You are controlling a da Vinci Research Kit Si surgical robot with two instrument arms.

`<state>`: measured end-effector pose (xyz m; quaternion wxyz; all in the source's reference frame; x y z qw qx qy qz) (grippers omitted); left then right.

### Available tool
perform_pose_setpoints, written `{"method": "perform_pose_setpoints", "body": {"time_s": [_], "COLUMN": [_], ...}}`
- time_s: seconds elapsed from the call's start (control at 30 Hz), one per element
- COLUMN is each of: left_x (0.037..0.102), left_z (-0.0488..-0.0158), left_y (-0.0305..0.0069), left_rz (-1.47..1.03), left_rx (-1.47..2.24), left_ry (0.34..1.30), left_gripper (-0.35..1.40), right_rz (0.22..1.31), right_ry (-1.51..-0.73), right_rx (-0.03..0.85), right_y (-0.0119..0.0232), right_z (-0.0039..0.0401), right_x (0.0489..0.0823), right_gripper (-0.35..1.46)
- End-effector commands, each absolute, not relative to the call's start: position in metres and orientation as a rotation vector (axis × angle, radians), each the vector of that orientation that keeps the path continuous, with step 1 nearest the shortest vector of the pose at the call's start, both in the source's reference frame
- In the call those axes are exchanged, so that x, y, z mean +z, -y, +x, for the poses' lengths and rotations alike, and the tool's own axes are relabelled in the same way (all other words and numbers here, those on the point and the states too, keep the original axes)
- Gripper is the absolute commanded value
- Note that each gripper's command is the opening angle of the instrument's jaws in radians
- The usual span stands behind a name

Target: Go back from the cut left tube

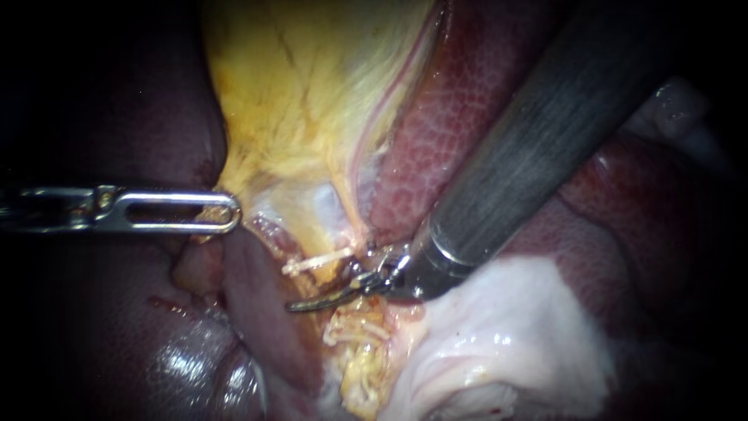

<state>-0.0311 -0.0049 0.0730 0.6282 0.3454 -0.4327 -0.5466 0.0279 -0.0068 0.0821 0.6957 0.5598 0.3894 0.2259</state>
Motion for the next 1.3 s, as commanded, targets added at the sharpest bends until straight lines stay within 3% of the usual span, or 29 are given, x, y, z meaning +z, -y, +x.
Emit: {"method": "perform_pose_setpoints", "body": {"time_s": [0.03, 0.07, 0.17, 0.33, 0.37, 0.43, 0.6, 0.7, 0.8, 0.97, 1.13, 1.3], "left_x": [0.073, 0.073, 0.073, 0.0731, 0.0731, 0.0731, 0.0731, 0.0731, 0.0732, 0.0731, 0.0732, 0.0732], "left_z": [-0.0311, -0.0311, -0.0311, -0.0311, -0.0311, -0.031, -0.031, -0.031, -0.031, -0.031, -0.031, -0.0311], "left_y": [0.0049, 0.0049, 0.0049, 0.0048, 0.0048, 0.0048, 0.0048, 0.0048, 0.0048, 0.0048, 0.0048, 0.0048], "left_rz": [0.792, 0.792, 0.792, 0.792, 0.792, 0.792, 0.792, 0.792, 0.792, 0.792, 0.792, 0.791], "left_rx": [-1.252, -1.252, -1.252, -1.252, -1.252, -1.252, -1.252, -1.252, -1.252, -1.252, -1.252, -1.252], "left_ry": [0.992, 0.992, 0.992, 0.992, 0.992, 0.992, 0.992, 0.992, 0.992, 0.992, 0.992, 0.992], "left_gripper": [-0.35, -0.35, -0.35, -0.35, -0.35, -0.35, -0.35, -0.35, -0.35, -0.35, -0.35, -0.35], "right_rz": [1.253, 1.258, 1.272, 1.256, 1.247, 1.218, 1.18, 1.129, 1.015, 0.868, 0.743, 0.631], "right_ry": [-0.877, -0.884, -0.903, -0.911, -0.915, -0.937, -0.99, -1.04, -1.134, -1.201, -1.198, -1.215], "right_rx": [0.504, 0.506, 0.51, 0.527, 0.536, 0.557, 0.543, 0.477, 0.362, 0.339, 0.332, 0.326], "right_y": [0.0068, 0.0069, 0.007, 0.007, 0.007, 0.007, 0.007, 0.0073, 0.0078, 0.0078, 0.0041, -0.0007], "right_z": [0.0279, 0.0279, 0.0279, 0.0279, 0.028, 0.028, 0.0278, 0.0274, 0.0256, 0.0209, 0.0164, 0.0127], "right_x": [0.082, 0.0819, 0.0817, 0.0817, 0.0816, 0.0816, 0.0813, 0.0809, 0.0801, 0.0791, 0.0774, 0.0737], "right_gripper": [-0.35, -0.35, 0.29, 0.88, 1.08, 1.26, 1.4, 1.41, 1.43, 1.43, 1.43, 1.43]}}
